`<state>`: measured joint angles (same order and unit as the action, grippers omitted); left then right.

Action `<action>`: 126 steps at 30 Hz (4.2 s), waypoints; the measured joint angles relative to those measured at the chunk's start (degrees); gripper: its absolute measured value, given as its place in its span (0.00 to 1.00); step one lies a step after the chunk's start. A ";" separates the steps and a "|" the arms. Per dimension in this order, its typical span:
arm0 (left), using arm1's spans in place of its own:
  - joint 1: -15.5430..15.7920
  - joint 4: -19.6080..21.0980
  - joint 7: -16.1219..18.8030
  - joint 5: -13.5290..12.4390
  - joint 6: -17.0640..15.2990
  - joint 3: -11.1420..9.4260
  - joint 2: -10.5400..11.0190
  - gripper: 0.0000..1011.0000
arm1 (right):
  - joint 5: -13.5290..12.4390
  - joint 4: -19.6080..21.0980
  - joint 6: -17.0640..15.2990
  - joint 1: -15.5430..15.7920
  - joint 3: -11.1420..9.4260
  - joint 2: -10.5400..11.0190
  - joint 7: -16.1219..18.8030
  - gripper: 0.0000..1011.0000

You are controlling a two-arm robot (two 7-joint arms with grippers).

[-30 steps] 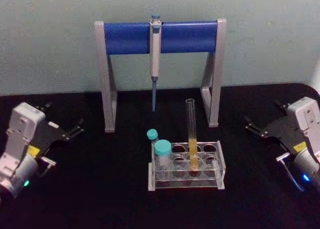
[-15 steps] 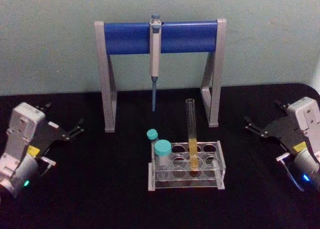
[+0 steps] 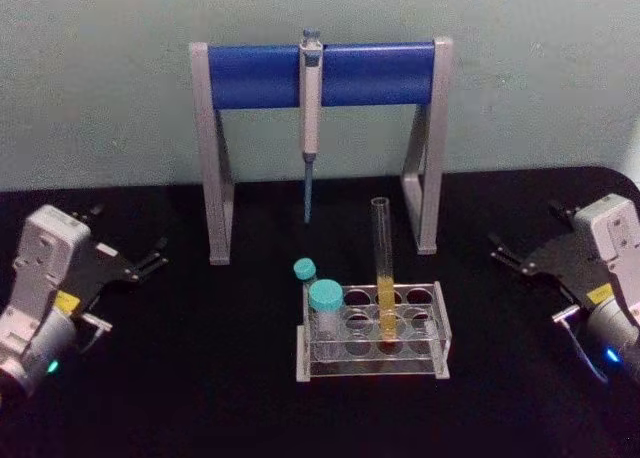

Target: Pick up the test tube from the test tube rack, shake it, then place it back into the test tube rack.

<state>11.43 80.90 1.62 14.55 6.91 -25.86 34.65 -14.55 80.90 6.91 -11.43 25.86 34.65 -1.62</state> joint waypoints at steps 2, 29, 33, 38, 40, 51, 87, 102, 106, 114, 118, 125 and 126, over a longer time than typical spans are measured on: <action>0.00 0.00 0.00 0.00 0.00 0.00 0.00 1.00 | 0.02 0.02 0.00 0.06 -0.11 -0.04 0.05 0.99; 0.00 0.00 0.00 0.00 0.00 0.00 0.00 1.00 | -8.80 9.66 -6.37 5.13 -3.24 -1.57 13.16 0.99; 0.00 0.00 0.00 0.00 0.00 0.00 0.00 1.00 | -9.53 10.25 -7.26 5.23 -3.08 -1.97 15.26 0.99; 0.00 0.00 0.00 0.00 0.00 0.00 0.00 1.00 | -10.20 10.59 -8.64 4.81 -2.54 -2.90 18.11 0.99; 0.00 0.00 0.00 0.00 0.00 0.00 0.00 1.00 | -10.24 10.59 -9.08 4.45 -2.32 -3.36 19.09 0.99; 0.00 0.00 0.00 0.00 0.00 0.00 0.00 1.00 | -9.04 8.25 -10.95 1.71 -1.16 -6.44 21.51 0.99; 0.00 0.00 0.00 0.00 0.00 0.00 0.00 1.00 | -6.11 2.90 -11.85 -2.76 -0.92 -12.19 23.25 0.90; 0.00 0.00 0.00 0.00 0.00 0.00 0.00 1.00 | -6.23 2.96 -11.80 -2.71 -0.91 -12.10 23.17 0.44; 0.00 0.00 0.00 0.00 0.00 0.00 0.00 1.00 | -6.25 2.96 -11.80 -2.71 -0.92 -12.09 23.16 0.30; 0.00 0.00 0.00 0.00 0.00 0.00 0.00 1.00 | -6.27 2.96 -11.79 -2.71 -0.91 -12.09 23.16 0.23; 0.00 0.00 0.00 0.00 0.00 0.00 0.00 1.00 | -6.27 2.96 -11.79 -2.71 -0.91 -12.09 23.16 0.23; 0.00 0.00 0.00 0.00 0.00 0.00 0.00 1.00 | -6.31 2.96 -11.03 -2.37 -1.43 -12.36 23.60 0.23; 0.00 0.00 0.00 0.00 0.00 0.00 0.00 1.00 | -6.34 2.96 -10.70 -2.28 -1.58 -12.42 23.79 0.23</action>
<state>11.43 80.90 1.62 14.55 6.91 -25.86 34.65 -20.89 83.85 -3.80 -13.72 24.29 22.23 22.17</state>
